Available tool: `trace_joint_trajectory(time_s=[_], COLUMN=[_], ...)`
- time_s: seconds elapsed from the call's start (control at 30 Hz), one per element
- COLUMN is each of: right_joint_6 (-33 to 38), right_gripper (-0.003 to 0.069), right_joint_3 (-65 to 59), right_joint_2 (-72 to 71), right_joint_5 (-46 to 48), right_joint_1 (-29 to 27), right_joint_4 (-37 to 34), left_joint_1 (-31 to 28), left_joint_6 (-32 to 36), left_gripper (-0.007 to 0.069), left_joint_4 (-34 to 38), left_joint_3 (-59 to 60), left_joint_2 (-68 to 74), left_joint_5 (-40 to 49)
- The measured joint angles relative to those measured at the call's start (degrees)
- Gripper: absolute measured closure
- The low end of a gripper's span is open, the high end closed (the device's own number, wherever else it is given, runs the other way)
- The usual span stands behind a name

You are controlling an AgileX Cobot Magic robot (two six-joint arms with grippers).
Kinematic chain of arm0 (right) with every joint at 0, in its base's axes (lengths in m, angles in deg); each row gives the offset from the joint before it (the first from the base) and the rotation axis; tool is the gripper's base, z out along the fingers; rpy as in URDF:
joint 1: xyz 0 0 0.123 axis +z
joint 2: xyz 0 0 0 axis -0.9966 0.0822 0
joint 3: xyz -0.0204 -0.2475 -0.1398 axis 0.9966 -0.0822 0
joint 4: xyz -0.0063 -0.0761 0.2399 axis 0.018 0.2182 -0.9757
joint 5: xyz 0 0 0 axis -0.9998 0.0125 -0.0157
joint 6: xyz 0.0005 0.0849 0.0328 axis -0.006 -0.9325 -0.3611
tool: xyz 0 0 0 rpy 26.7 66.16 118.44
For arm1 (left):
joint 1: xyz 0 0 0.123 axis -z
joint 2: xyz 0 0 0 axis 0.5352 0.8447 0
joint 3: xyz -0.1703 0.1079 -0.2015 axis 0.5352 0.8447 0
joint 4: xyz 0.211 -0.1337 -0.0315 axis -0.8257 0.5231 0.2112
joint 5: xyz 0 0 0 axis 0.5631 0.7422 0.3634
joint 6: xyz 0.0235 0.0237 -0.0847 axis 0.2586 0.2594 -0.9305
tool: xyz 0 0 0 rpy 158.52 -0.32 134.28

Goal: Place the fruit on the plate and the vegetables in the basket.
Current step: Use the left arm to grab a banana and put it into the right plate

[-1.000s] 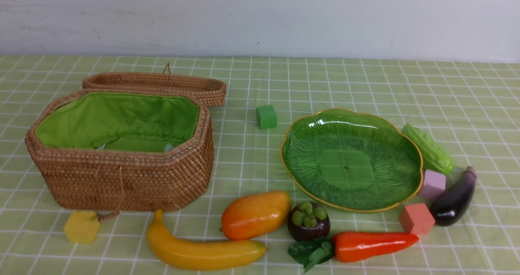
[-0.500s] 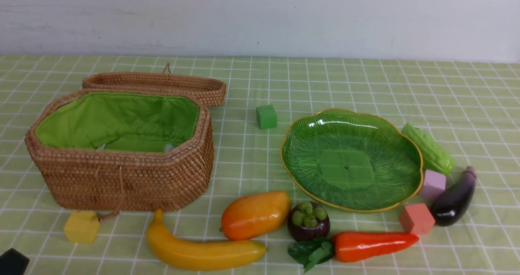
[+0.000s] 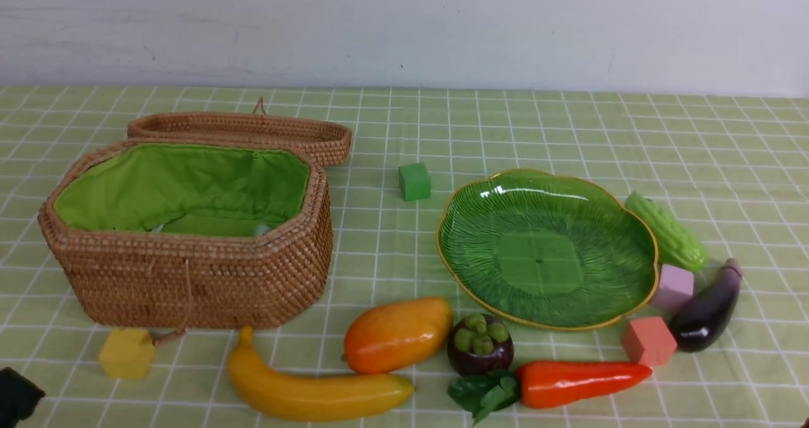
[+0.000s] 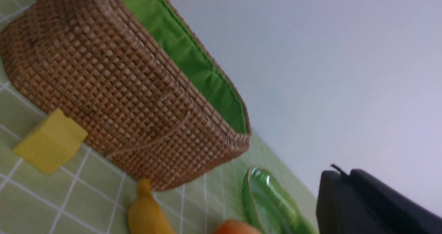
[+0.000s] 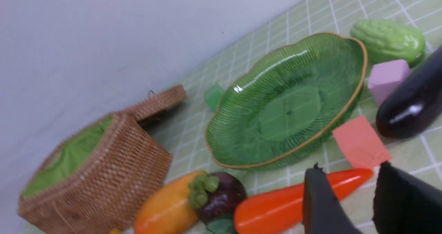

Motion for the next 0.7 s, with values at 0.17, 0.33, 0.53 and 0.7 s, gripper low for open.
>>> trace_joint_trajectory(time_s=[0.17, 0.33, 0.53, 0.7], right_joint_6=[3.43, 9.46, 18.62, 21.60], right_gripper=[0.0522, 0.0629, 0.0659, 0.0659], right_joint_3=[5.31, 16.40, 36.20, 43.97], right_joint_2=[0.51, 7.18, 21.95, 26.95], right_joint_5=[7.00, 19.23, 48.09, 58.32], right_joint_1=[0.00, 0.00, 0.00, 0.00], right_joint_4=[-3.41, -3.35, 0.78, 8.05], left_joint_1=[0.00, 0.05, 9.95, 22.82], left_joint_6=[19.49, 34.53, 49.01, 50.41], left_gripper=[0.0638, 0.0638, 0.0638, 0.0638], left_joint_4=[-0.14, 0.70, 2.26, -6.63], left_joint_3=[-12.65, -22.13, -31.86, -34.09], left_joint_2=[15.03, 27.92, 45.36, 54.60], left_joint_5=[19.86, 33.36, 41.32, 36.23])
